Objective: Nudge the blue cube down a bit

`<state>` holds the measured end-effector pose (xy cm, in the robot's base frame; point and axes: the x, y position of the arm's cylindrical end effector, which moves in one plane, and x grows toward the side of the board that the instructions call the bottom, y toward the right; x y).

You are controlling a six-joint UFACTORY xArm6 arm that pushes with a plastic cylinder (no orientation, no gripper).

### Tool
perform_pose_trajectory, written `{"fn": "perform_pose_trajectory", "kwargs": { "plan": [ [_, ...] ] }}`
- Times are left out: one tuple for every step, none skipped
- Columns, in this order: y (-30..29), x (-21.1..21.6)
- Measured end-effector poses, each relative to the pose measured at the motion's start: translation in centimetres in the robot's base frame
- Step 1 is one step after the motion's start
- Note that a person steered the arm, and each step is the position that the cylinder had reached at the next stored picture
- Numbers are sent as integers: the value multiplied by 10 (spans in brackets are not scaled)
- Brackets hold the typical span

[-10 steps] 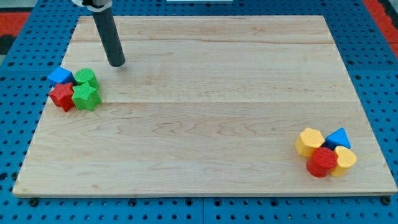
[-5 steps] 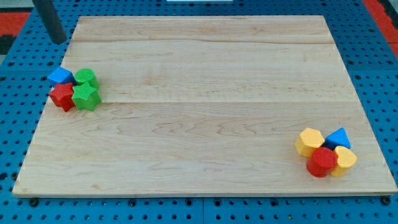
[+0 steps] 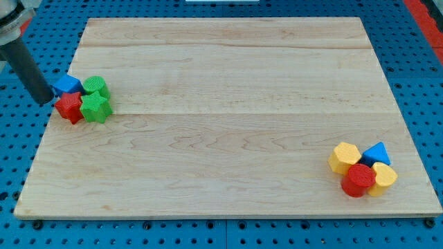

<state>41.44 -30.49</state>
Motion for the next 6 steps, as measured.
{"fn": "perform_pose_trajectory", "kwargs": {
  "plan": [
    [0,0],
    [0,9],
    [0,6],
    [0,-2],
    [0,-4],
    [1,-14]
  ]
}}
